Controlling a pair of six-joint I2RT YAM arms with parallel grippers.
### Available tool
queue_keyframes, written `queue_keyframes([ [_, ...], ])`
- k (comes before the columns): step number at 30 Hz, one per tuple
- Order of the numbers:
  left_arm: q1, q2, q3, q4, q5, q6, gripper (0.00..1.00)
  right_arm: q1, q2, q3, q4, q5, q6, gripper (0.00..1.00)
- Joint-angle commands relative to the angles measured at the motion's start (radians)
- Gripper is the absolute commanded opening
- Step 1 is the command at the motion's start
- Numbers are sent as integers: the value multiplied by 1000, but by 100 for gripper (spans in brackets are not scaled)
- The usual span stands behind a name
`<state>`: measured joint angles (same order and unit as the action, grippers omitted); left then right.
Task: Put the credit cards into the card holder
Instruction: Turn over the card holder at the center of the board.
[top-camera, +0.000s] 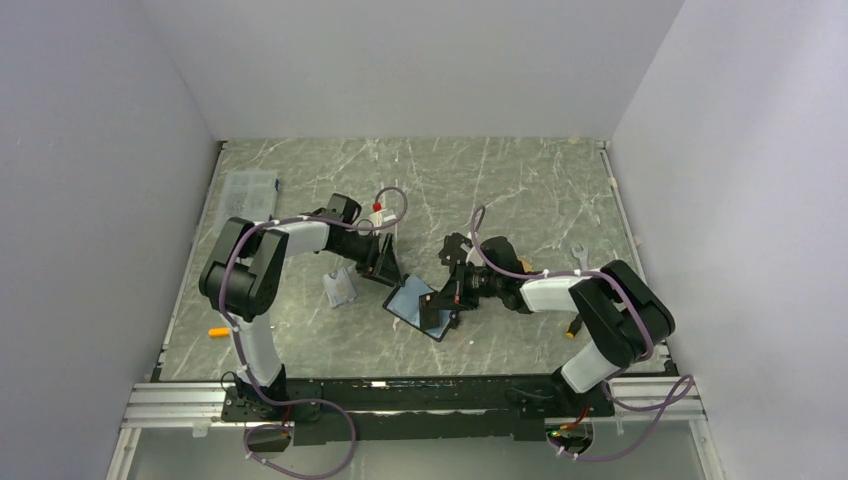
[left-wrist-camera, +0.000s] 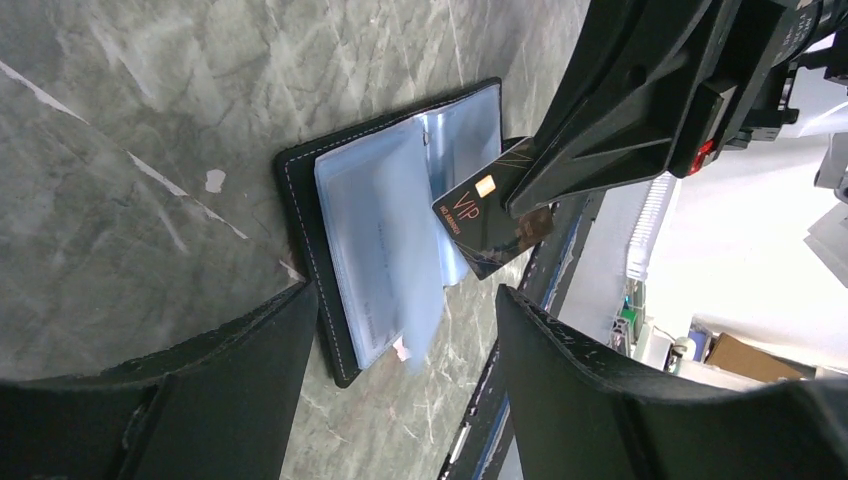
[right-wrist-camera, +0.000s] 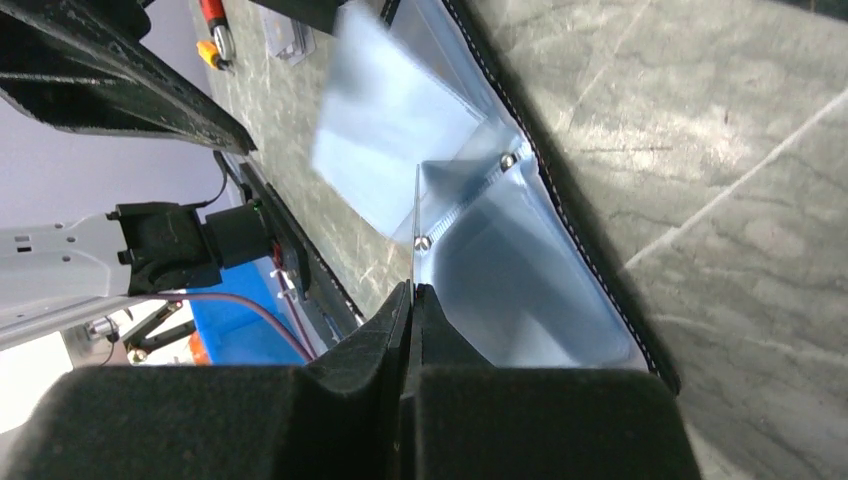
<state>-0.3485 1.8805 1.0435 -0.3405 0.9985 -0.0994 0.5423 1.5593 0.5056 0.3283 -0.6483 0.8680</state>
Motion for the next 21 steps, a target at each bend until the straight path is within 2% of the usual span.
queue_keyframes([
  [1, -3, 21, 4, -2, 8, 9, 71, 3, 18, 37, 66, 1, 2, 0],
  [5, -6, 31, 9, -30, -100, 13, 71, 3, 18, 27, 50, 9, -5, 0],
  [7, -18, 33, 31, -79, -204, 35, 71, -1, 12, 13, 45, 12, -6, 0],
  [14, -50, 19, 41, -98, -218, 24, 71, -31, -9, -98, 103, -2, 11, 0],
  [21, -125, 49, 62, -141, -324, 27, 71, -39, 94, -154, 277, -45, 61, 0],
])
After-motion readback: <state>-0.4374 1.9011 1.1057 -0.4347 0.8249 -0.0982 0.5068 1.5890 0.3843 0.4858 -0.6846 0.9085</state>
